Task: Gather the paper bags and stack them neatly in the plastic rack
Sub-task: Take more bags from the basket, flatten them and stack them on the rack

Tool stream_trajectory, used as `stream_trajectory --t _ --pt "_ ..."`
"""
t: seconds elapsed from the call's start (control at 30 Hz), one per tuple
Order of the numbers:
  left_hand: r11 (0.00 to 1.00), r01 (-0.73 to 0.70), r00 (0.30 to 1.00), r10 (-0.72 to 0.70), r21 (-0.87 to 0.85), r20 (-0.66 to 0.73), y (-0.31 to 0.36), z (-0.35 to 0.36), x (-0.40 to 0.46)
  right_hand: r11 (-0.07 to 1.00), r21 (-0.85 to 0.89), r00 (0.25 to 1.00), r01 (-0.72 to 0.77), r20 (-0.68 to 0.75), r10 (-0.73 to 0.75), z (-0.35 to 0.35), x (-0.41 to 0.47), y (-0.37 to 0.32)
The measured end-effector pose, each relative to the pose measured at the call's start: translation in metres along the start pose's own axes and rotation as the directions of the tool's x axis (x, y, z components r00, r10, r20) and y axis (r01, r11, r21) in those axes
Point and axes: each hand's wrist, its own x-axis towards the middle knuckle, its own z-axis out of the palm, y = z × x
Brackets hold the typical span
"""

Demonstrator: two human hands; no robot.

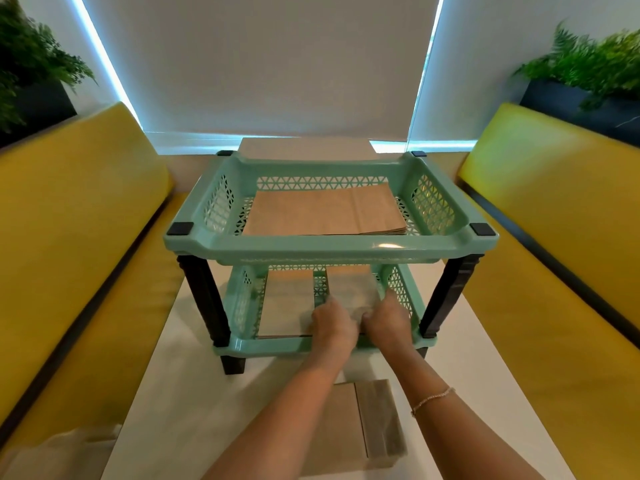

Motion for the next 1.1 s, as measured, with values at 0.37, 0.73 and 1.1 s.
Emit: stream_trajectory --t 0.37,0.73,1.1 --pt "0.971 -0.163 0.983 0.145 -0.174 -0.115 -0.036 -0.038 -0.043 0.978 0.063 0.98 0.198 -0.039 -0.196 -0.028 -0.06 0.013" --pt "0.98 -0.044 0.992 0.02 0.196 0.126 -0.129 -0.025 -0.109 0.984 -0.139 0.983 -0.109 0.131 0.128 -0.003 -0.123 0.084" --pt "0.955 -0.072 0.995 0.05 0.289 0.084 -0.13 -0.018 -0.117 0.973 -0.227 0.994 0.051 -0.083 -0.071 0.005 -0.144 0.07"
